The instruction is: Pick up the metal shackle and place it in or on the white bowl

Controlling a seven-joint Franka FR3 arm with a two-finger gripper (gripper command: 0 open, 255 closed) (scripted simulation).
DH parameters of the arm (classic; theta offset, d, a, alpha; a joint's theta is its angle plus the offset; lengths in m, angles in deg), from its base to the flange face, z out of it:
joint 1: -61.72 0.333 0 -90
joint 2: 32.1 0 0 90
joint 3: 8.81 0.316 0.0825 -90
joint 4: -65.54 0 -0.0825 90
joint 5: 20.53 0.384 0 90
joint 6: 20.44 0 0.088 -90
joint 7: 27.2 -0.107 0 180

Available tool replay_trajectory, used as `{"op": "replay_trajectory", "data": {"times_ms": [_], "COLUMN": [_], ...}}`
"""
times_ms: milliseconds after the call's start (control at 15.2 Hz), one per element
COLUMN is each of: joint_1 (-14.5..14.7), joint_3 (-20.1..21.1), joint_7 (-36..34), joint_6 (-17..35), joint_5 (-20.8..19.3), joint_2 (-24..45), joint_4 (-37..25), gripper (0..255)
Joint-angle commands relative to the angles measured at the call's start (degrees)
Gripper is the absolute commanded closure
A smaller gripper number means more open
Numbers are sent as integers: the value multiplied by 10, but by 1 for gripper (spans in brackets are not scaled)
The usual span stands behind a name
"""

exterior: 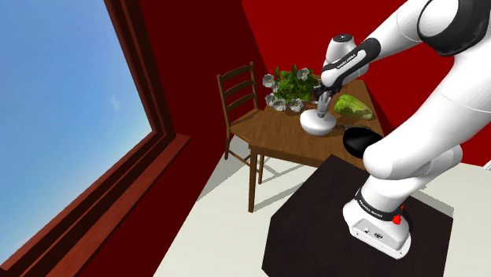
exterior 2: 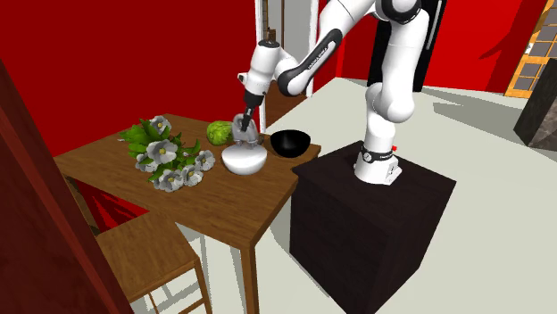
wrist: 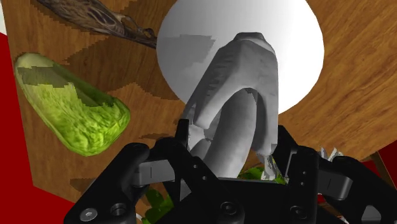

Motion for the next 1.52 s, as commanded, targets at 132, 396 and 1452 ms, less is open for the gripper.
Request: {"op": "replay_trajectory", "data": {"times_ms": [132,396,1452], "joint_1": [-4,-6,6], "joint_3": [-1,-1,7], "joint_7": [-21,-33,-8], "joint_6": [33,50,-19], "joint_5": [-20,-33,0], "joint_2": [25,39,-38], "joint_4": [8,11,22], "gripper": [255,255,0]}}
